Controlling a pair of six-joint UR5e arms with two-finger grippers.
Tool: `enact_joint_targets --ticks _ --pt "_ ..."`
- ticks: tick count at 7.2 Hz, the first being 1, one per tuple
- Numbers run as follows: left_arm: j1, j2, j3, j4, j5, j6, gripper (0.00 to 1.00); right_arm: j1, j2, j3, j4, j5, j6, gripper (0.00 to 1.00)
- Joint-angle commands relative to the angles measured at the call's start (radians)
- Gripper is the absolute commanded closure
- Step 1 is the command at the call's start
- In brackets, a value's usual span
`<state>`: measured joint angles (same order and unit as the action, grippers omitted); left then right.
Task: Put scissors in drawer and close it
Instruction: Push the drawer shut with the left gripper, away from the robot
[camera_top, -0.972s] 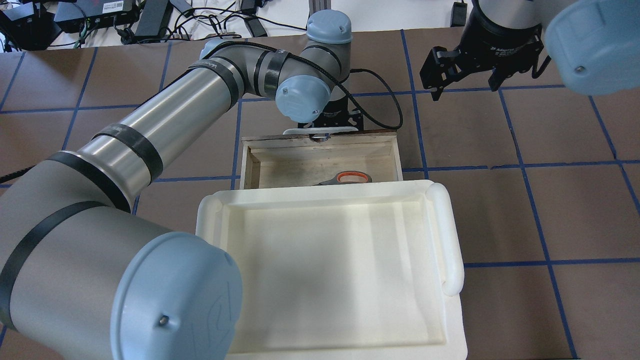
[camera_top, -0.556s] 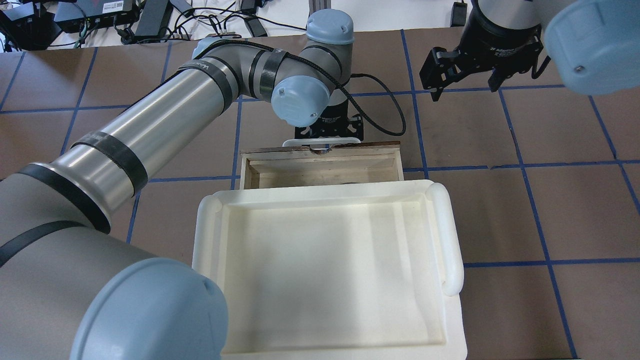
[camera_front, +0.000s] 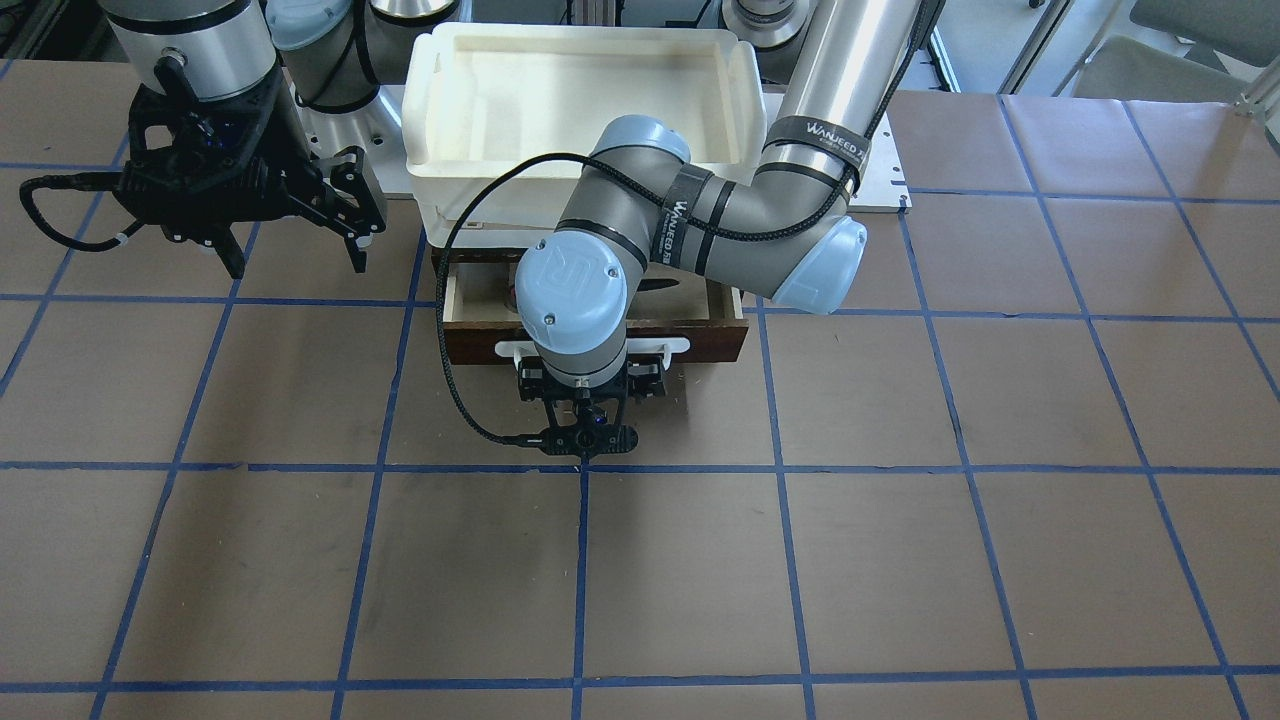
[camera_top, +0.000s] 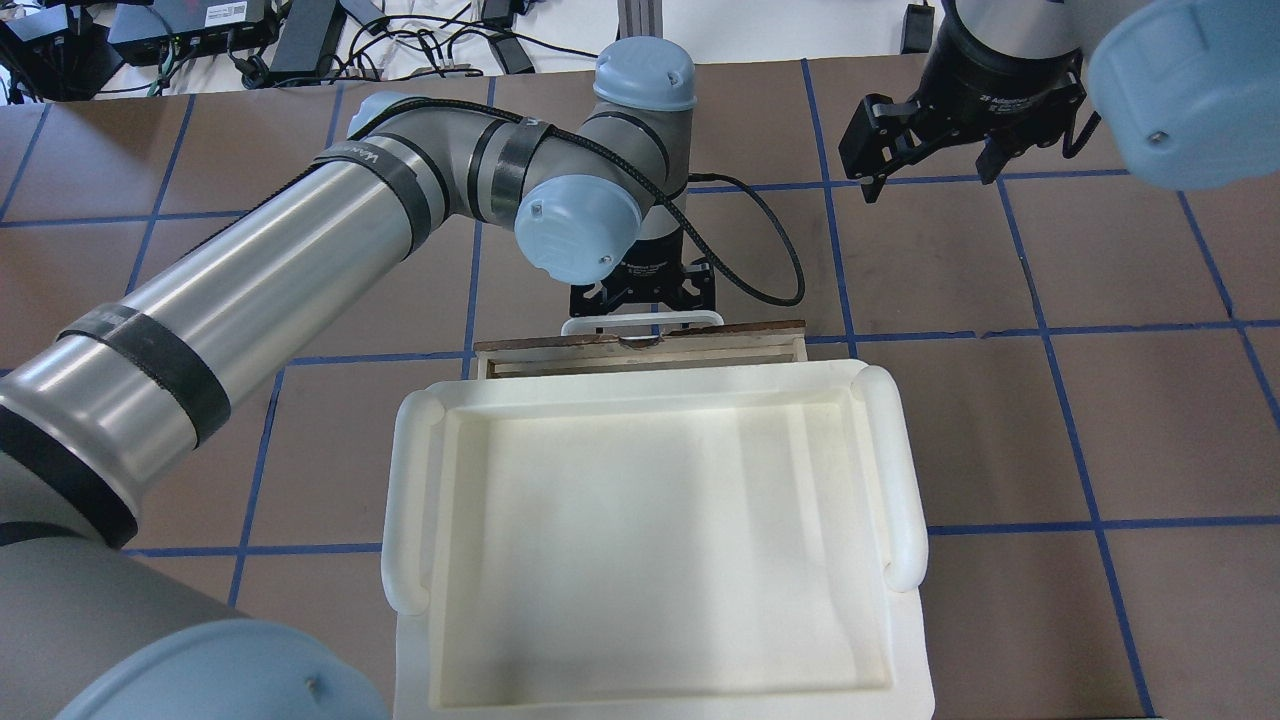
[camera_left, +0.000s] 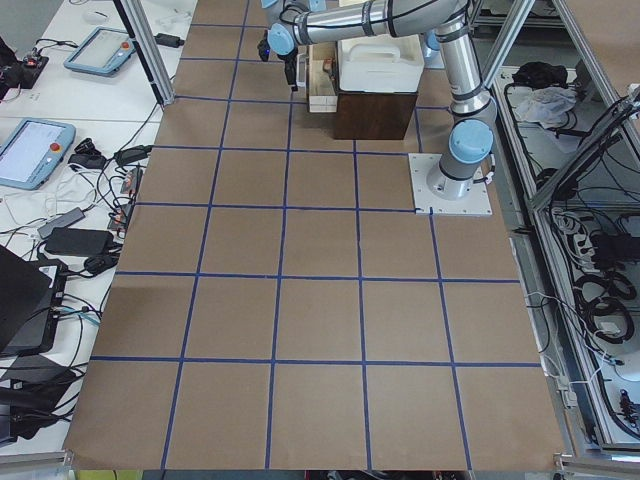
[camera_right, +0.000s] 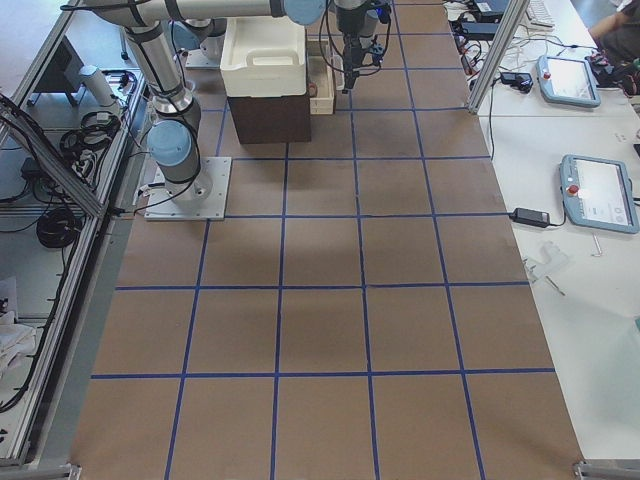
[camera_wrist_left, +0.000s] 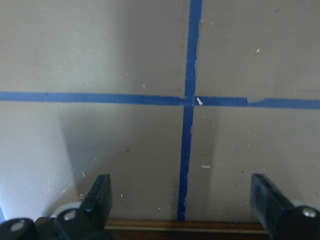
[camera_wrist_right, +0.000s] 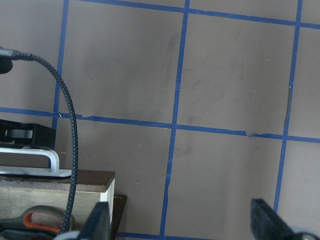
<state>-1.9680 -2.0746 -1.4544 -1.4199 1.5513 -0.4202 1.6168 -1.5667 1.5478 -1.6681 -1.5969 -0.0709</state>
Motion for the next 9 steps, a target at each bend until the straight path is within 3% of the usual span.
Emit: enact_joint_targets --ticks 1,9 --pt "-0.008 0.053 -0.061 -0.072 0.001 -0.015 0.00 0.000 0.001 0.000 -0.001 0.000 0.000 0.00" --pt "-0.043 0.077 -0.064 -0.152 -0.007 -0.055 0.00 0.000 0.001 0.000 0.001 0.000 0.000 0.00"
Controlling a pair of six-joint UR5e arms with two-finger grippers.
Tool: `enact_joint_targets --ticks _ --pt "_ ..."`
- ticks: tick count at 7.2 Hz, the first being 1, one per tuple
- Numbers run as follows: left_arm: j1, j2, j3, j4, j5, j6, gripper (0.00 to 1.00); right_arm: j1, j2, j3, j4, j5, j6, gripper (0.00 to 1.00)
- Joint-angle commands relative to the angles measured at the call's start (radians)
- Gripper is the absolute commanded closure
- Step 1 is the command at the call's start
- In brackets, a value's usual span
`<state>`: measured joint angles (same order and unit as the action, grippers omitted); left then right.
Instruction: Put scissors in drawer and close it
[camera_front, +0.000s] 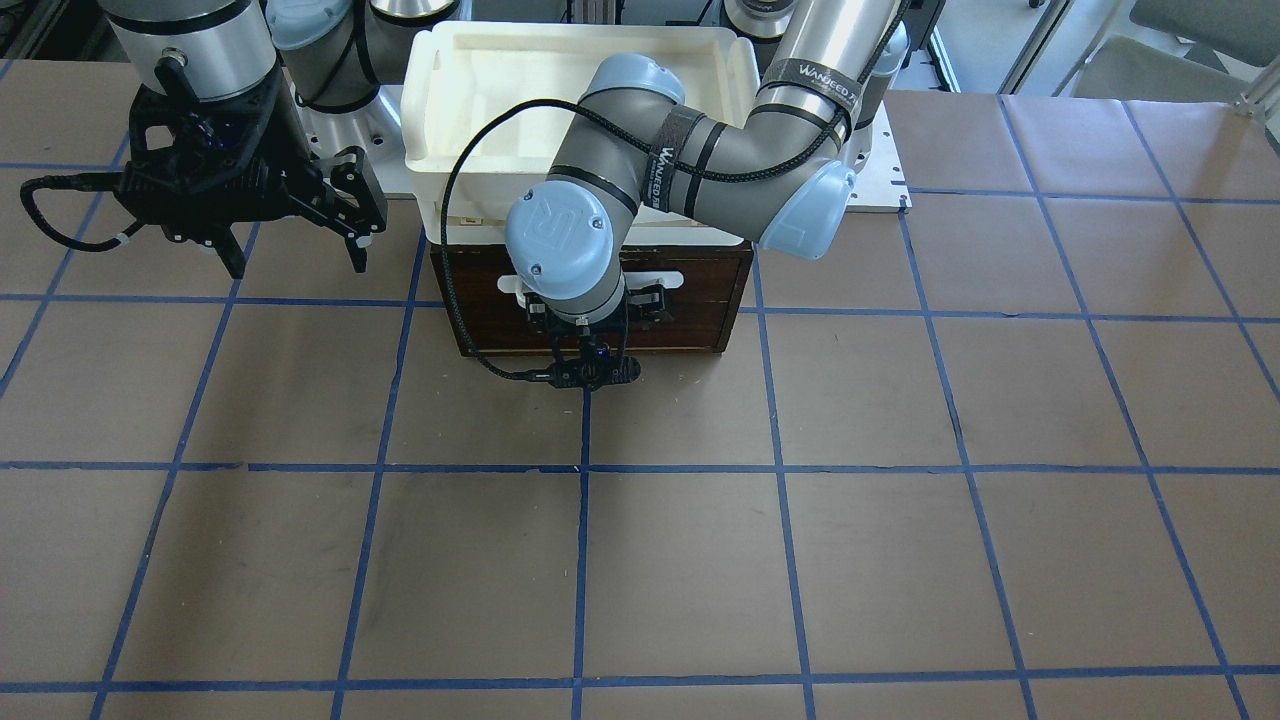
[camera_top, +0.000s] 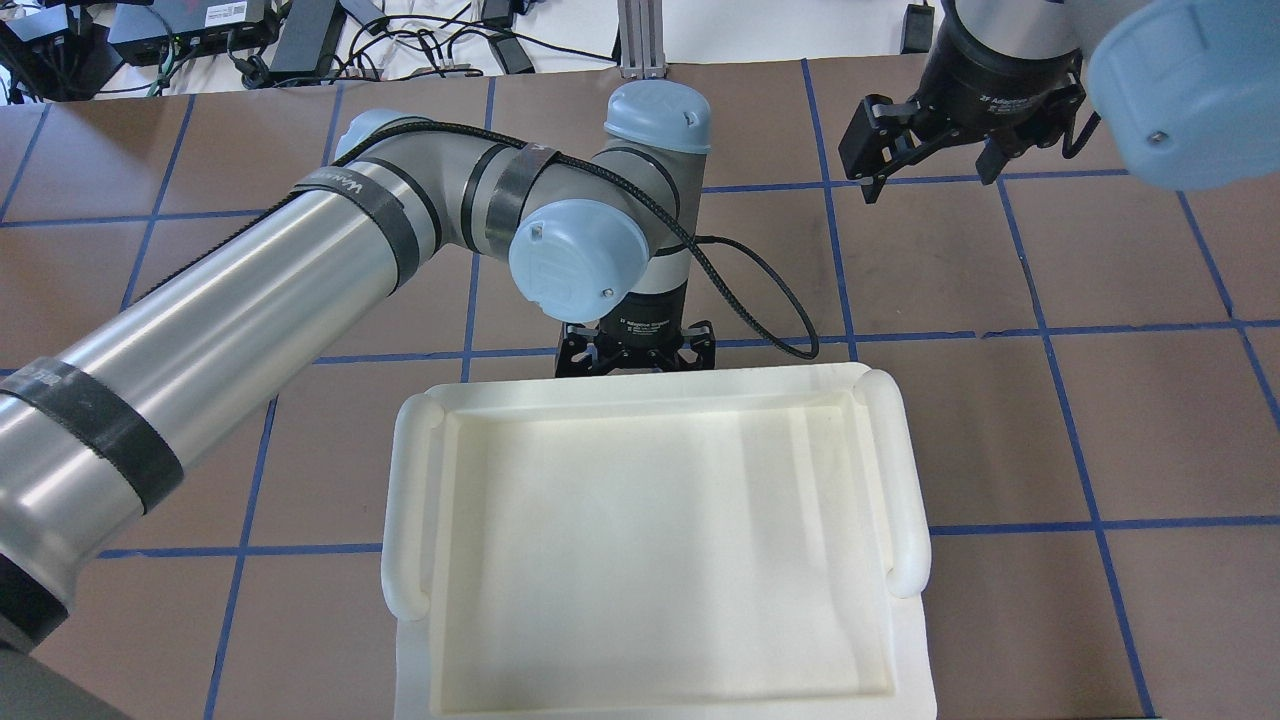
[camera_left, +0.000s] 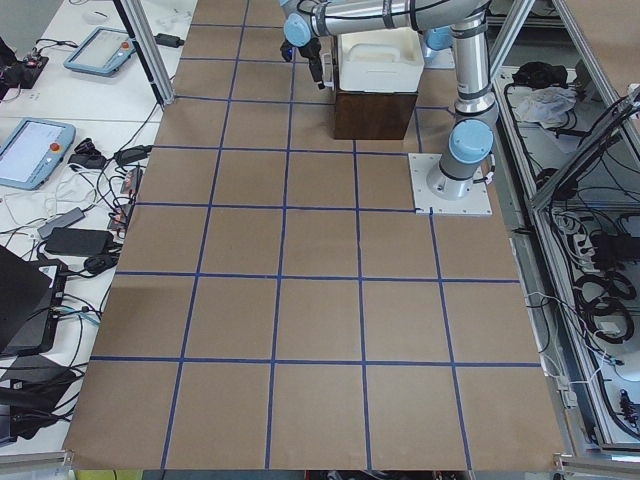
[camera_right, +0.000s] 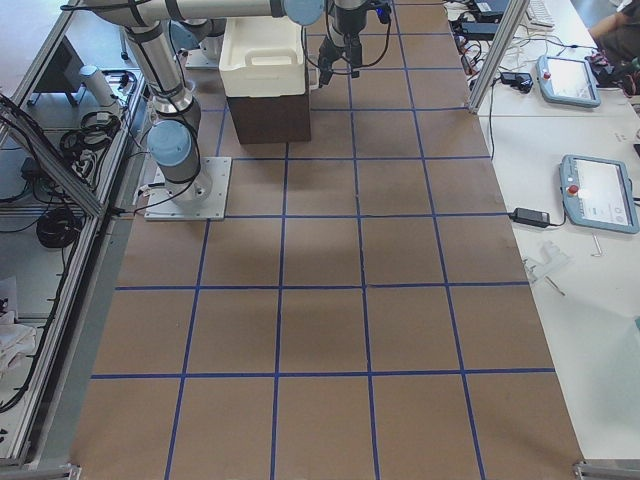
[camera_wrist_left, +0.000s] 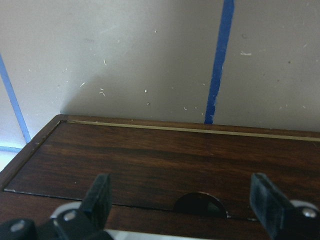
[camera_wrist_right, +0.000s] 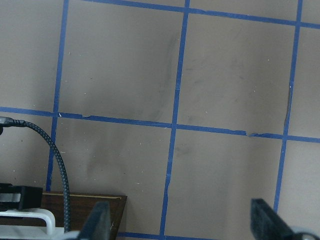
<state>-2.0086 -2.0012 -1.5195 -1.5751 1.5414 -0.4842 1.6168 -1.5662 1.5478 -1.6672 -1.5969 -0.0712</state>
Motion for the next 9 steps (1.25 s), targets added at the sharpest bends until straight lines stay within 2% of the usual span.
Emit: enact_joint_targets --ticks 1,2,4,6,9 --pt "0.005 0.002 0.013 0.042 0.008 0.010 0.00 0.000 0.000 0.000 0.000 0.000 0.001 0.00" --pt "0.007 0.002 0.013 0.119 0.016 0.010 0.00 0.000 0.000 0.000 -0.002 0.000 0.001 0.00" --pt "0.019 0.009 0.021 0.193 0.072 0.095 0.00 0.000 0.000 0.000 0.000 0.000 0.001 0.00" --pt "0.036 0.080 0.070 0.191 0.074 0.105 0.00 0.000 0.000 0.000 0.000 0.000 0.002 0.00" --pt "0.034 0.212 0.091 0.066 0.068 0.124 0.00 0.000 0.000 0.000 0.000 0.000 0.001 0.00"
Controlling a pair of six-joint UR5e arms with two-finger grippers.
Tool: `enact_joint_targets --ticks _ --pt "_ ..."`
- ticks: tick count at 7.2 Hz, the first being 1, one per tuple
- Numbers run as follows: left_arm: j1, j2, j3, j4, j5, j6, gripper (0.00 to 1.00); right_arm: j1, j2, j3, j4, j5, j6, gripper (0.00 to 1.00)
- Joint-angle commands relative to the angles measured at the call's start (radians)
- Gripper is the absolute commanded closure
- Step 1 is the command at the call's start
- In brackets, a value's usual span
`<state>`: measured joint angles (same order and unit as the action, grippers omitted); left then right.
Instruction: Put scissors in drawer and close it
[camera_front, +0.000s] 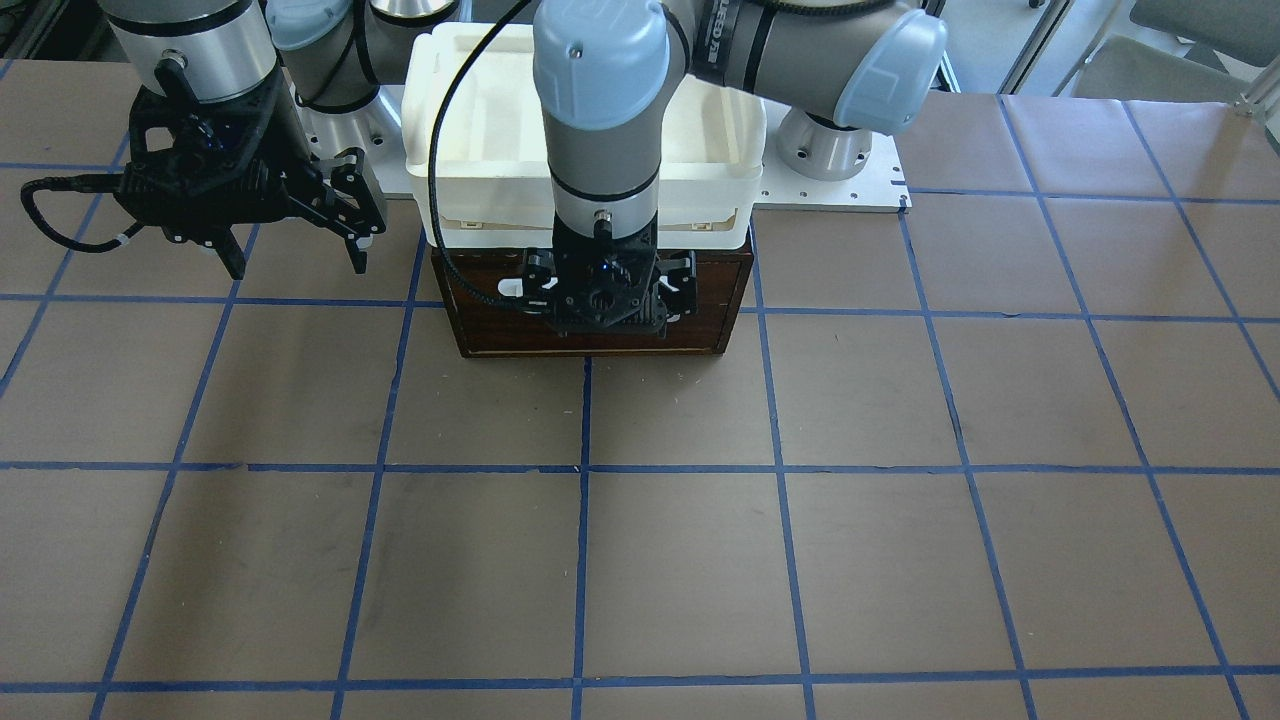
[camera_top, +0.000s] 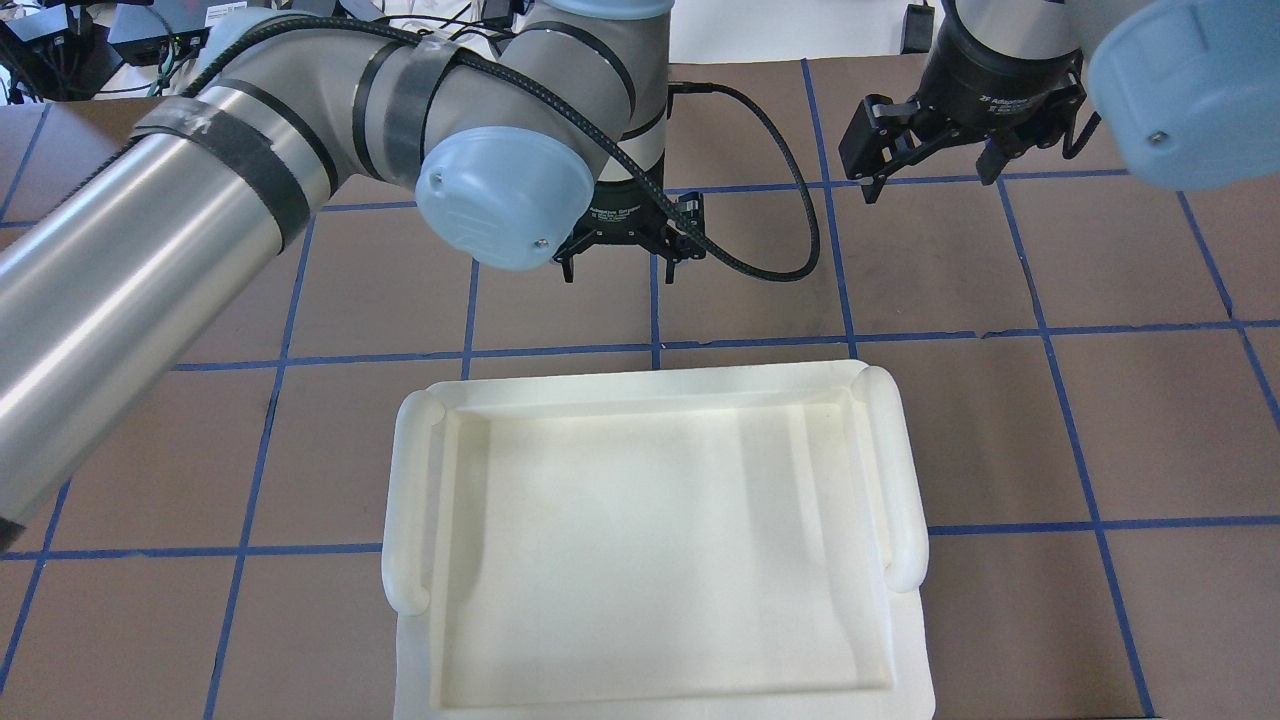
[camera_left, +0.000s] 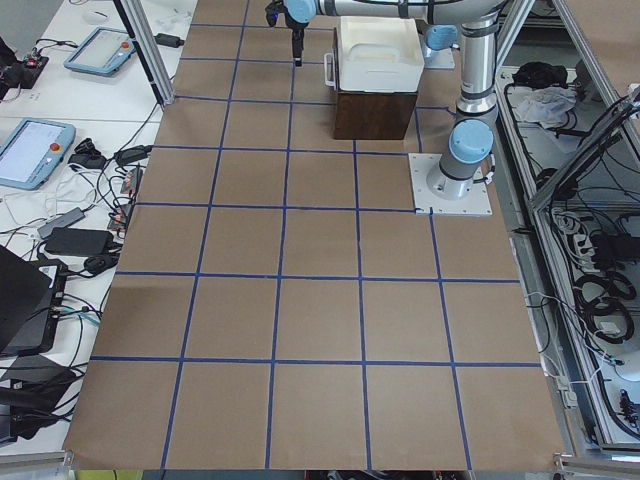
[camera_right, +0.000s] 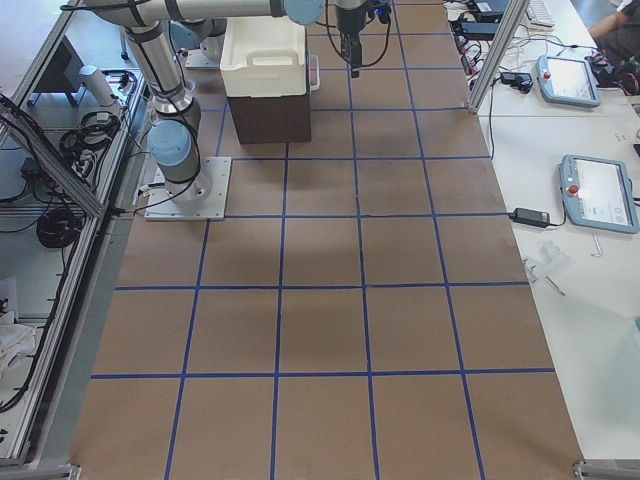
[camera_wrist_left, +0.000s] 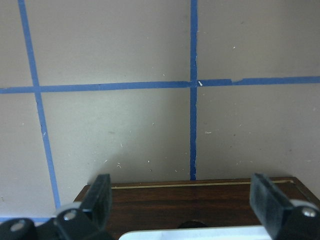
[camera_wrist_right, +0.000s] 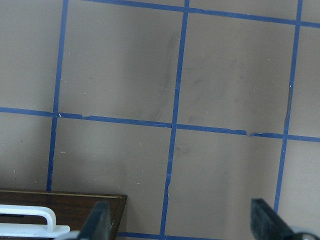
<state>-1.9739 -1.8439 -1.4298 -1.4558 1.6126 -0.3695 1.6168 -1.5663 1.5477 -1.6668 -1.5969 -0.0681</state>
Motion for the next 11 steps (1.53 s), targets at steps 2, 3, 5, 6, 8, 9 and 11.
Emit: enact_joint_targets --ticks 2,3,5,6,8,9,11 --pt "-0.006 0.135 -0.011 -0.106 -0.016 -0.005 0.00 0.000 0.000 0.000 -0.004 0.000 -0.004 0.00" --pt "0.000 0.149 -0.017 -0.125 -0.013 -0.005 0.00 0.000 0.000 0.000 -0.007 0.000 -0.004 0.00" --pt "0.067 0.187 0.000 -0.217 -0.017 0.012 0.00 0.000 0.000 0.000 -0.007 0.000 -0.004 0.00" --pt "0.119 0.216 0.002 -0.218 -0.032 0.014 0.00 0.000 0.000 0.000 -0.007 0.000 -0.004 0.00" --pt "0.215 0.265 -0.001 -0.242 -0.028 0.073 0.00 0.000 0.000 0.000 -0.007 0.002 -0.004 0.00" --pt "0.252 0.287 -0.001 -0.273 -0.025 0.154 0.00 0.000 0.002 0.000 -0.007 0.002 -0.004 0.00" --pt "0.293 0.313 -0.015 -0.270 -0.022 0.216 0.00 0.000 0.002 0.000 -0.007 0.002 -0.004 0.00"
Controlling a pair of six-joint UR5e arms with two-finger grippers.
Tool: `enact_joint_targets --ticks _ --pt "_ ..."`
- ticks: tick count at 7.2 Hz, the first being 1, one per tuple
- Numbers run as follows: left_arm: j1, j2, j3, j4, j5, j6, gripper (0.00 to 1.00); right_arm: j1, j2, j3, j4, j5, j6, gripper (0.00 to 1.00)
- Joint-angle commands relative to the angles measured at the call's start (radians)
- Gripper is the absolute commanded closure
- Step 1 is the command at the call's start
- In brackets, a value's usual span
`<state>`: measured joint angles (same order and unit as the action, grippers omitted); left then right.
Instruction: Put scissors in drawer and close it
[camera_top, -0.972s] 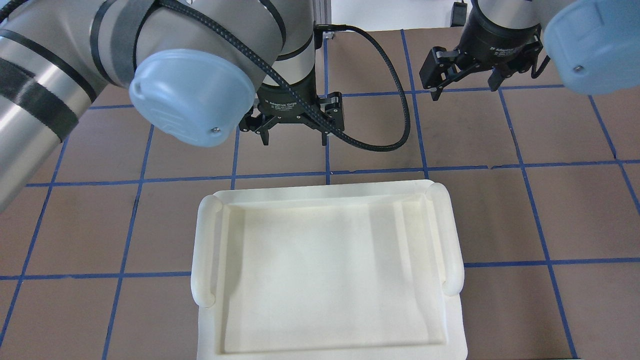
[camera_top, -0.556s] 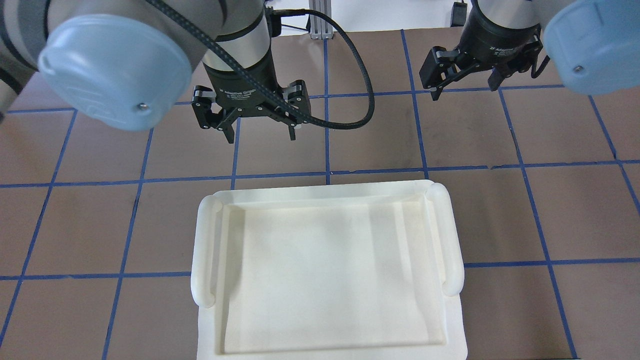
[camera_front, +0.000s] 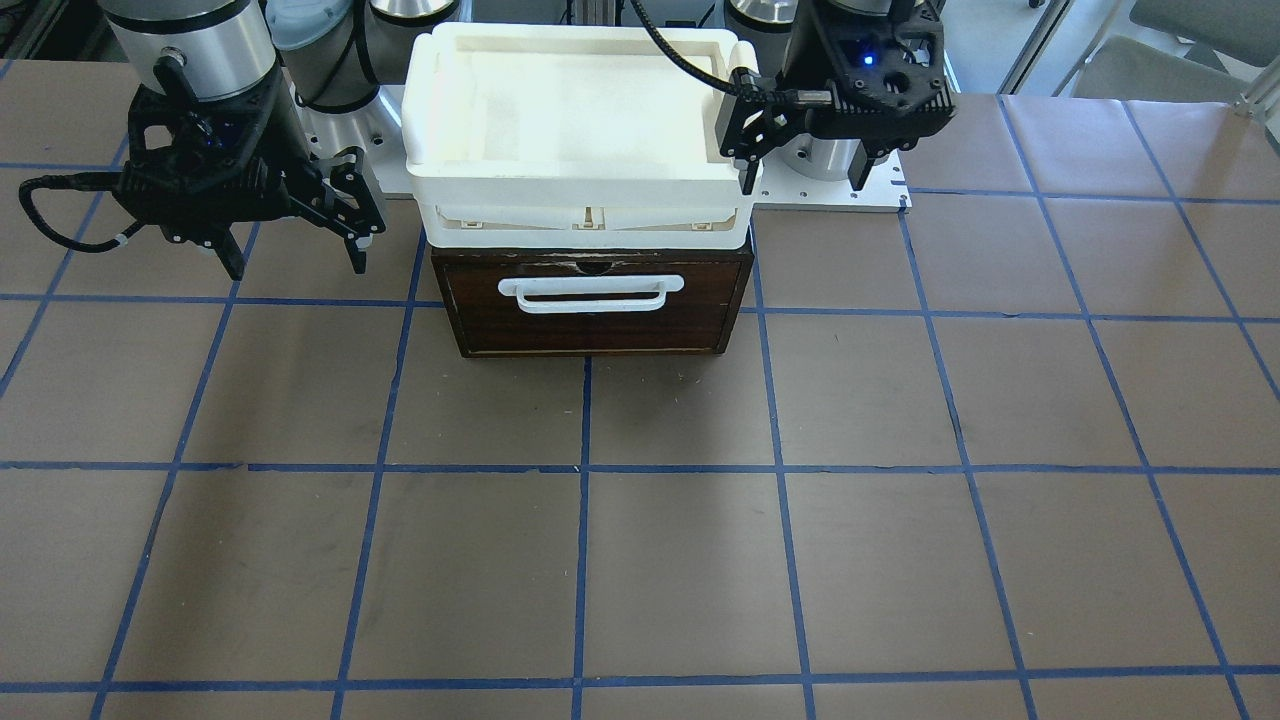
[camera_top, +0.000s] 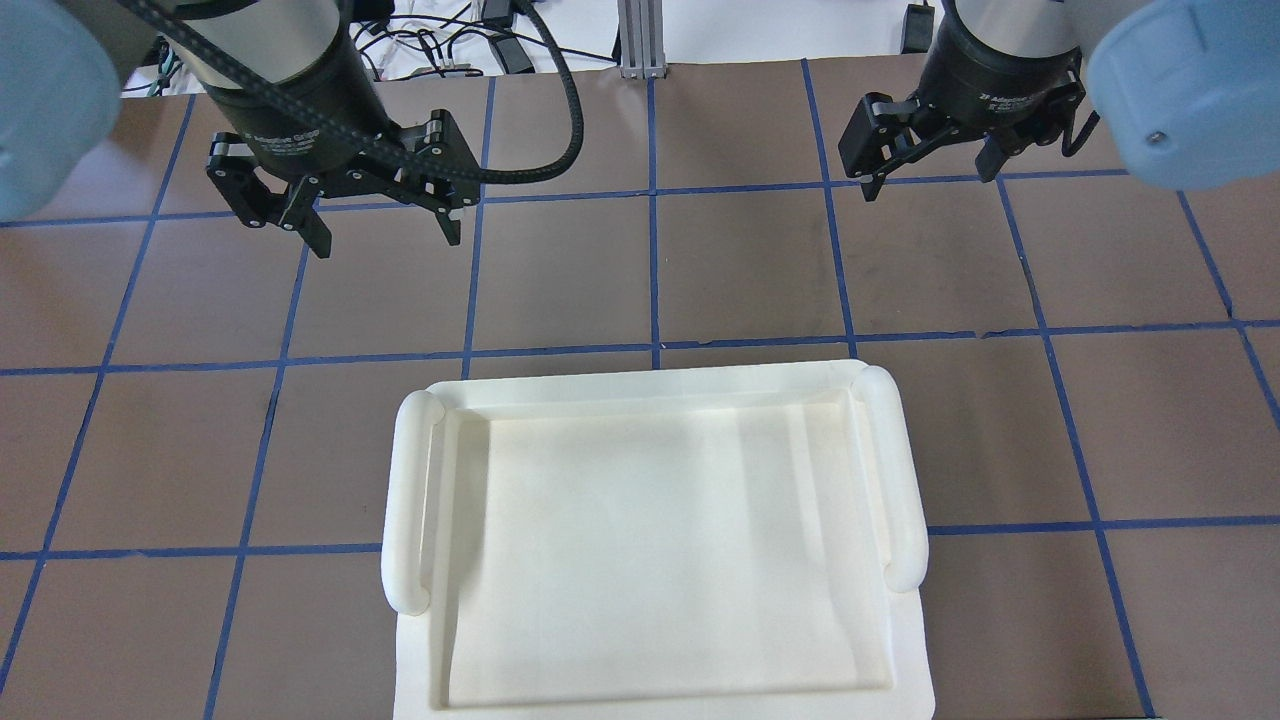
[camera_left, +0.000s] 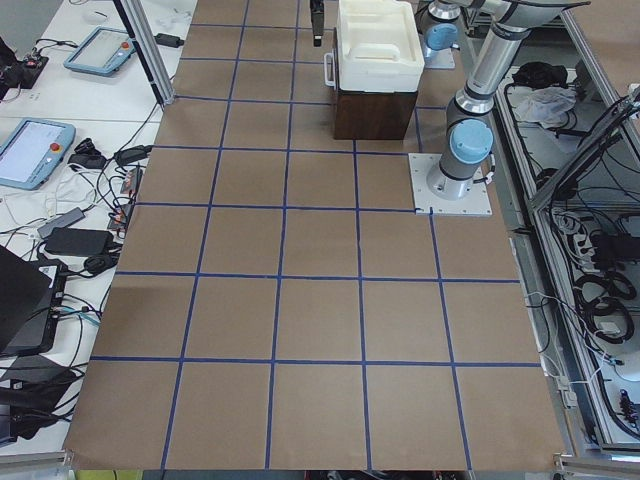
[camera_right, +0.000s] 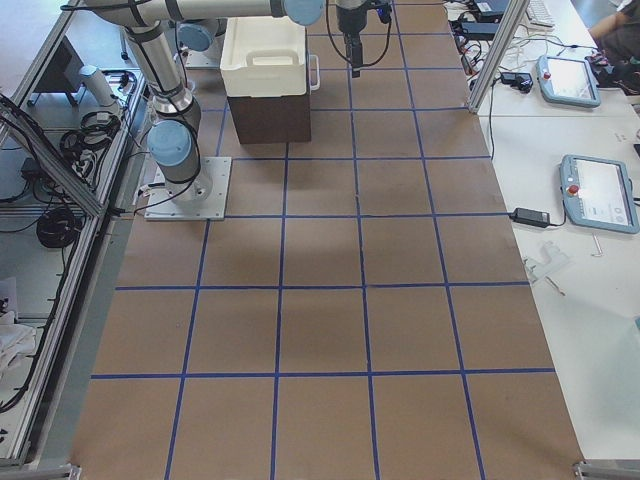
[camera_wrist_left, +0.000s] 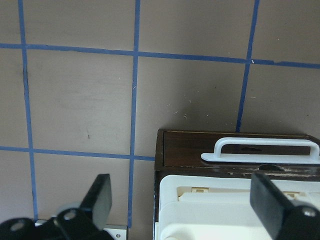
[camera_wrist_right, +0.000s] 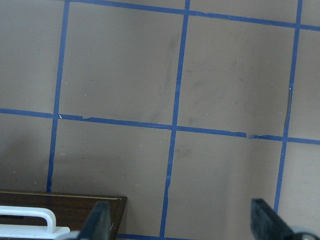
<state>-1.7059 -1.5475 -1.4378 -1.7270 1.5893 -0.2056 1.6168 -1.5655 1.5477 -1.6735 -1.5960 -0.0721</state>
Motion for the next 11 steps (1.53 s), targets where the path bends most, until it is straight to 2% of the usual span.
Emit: enact_joint_targets --ticks 1,3,11 --pt "0.043 0.015 -0.010 0.056 0.001 0.087 0.00 0.000 0.001 0.000 0.001 -0.001 0.002 0.00" --pt "0.054 -0.022 -0.012 0.192 0.004 0.065 0.00 0.000 0.001 0.000 0.003 -0.001 0.002 0.00" --pt "0.072 -0.011 -0.035 0.222 0.001 0.069 0.00 0.000 -0.001 0.000 0.005 -0.001 0.003 0.00"
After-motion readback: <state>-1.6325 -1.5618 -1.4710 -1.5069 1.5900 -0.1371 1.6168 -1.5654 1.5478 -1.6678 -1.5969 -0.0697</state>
